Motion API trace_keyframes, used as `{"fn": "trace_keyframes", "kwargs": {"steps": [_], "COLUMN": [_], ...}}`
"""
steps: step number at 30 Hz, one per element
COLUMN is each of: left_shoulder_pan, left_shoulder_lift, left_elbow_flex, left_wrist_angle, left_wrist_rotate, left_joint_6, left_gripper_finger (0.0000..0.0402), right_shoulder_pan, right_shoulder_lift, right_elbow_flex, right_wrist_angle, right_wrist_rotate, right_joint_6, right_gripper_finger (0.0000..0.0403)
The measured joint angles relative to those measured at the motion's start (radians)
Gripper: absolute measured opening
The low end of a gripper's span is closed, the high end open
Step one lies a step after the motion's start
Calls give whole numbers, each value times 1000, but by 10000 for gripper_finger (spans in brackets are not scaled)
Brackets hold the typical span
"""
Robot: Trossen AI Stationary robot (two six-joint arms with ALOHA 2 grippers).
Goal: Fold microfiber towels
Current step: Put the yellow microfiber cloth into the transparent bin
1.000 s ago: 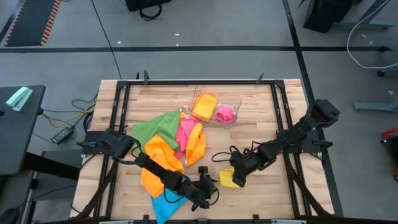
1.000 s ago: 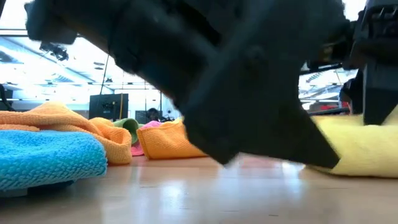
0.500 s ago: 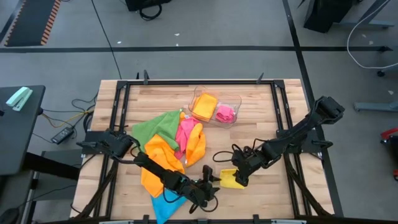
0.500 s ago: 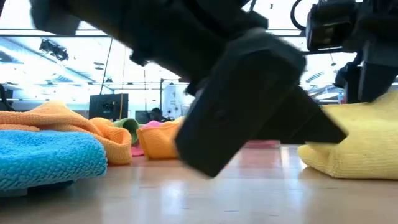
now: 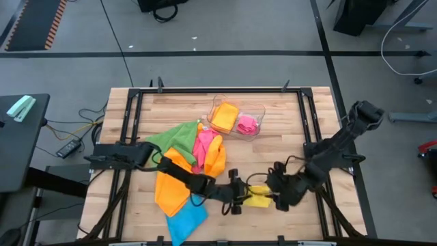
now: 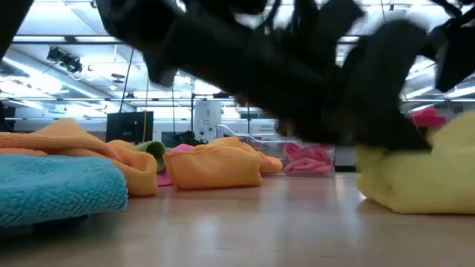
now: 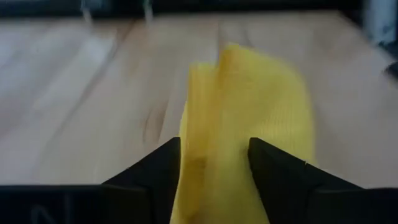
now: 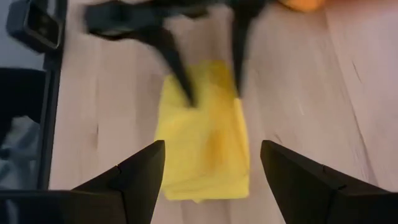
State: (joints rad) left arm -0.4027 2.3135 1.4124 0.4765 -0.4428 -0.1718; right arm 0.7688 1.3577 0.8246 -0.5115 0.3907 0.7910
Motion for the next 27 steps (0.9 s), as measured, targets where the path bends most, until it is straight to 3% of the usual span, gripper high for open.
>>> {"fn": "trace_keyframes", "kwargs": {"steps": [7,16,19,24,27], "left_shoulder_pan": [23,26,27,28,28], "left_shoulder_lift": [43,42,42,42,42], "left_elbow_flex": [1,2,2,2,2], "left_wrist_angle": [4,-21,-21,-22,-23], "left_wrist_rotate": [3,4,4,5,5], "left_joint_6": [-51,-50,-51,-52,-52], "left_gripper_finger": [176,173,171,169,169], "right_shoulder_pan": [123,162,137,63,40], "right_shoulder_lift": [121,262,296,336,360], "right_elbow_flex": [0,63,94,121,140], "right_wrist_angle": [85,98,96,89,69], "right_wrist_rotate": [139,240,210,61,58], "right_joint_6": [-133,-408,-454,-428,-456], "right_gripper_finger": [273,273,278,309,328]}}
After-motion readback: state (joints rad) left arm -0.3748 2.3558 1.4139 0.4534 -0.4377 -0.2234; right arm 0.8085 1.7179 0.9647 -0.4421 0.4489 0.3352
